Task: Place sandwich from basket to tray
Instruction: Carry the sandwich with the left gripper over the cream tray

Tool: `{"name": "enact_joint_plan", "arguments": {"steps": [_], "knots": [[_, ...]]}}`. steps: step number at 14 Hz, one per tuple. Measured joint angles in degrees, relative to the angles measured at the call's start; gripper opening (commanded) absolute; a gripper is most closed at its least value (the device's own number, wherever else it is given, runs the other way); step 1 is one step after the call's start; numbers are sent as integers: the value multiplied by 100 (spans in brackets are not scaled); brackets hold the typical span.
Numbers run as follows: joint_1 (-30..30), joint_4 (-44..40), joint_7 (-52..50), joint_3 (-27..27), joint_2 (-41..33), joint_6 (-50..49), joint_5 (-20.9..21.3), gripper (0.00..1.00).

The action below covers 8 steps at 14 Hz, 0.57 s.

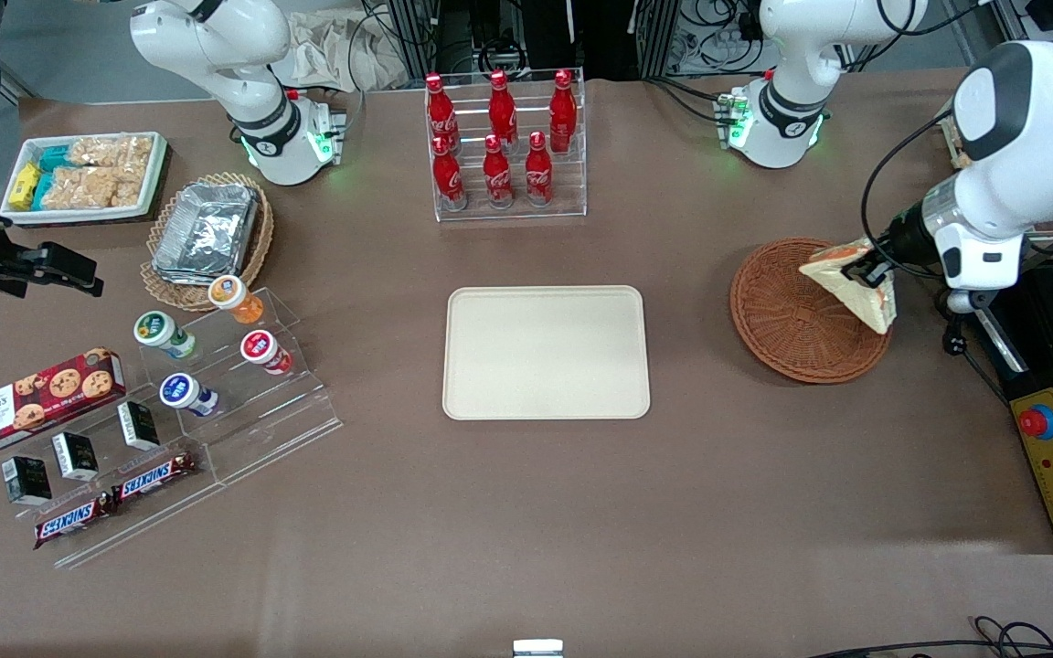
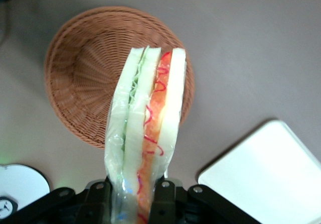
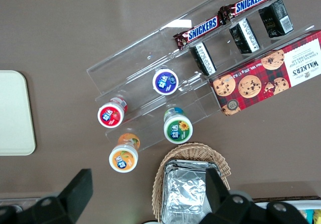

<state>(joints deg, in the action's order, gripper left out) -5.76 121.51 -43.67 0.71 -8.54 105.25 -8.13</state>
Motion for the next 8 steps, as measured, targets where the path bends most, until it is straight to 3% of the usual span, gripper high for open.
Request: {"name": "enact_joint_plan", "arguments": {"steps": [8], "knots": [[-1706, -1083, 223, -123, 1155, 68, -2, 29]]}}
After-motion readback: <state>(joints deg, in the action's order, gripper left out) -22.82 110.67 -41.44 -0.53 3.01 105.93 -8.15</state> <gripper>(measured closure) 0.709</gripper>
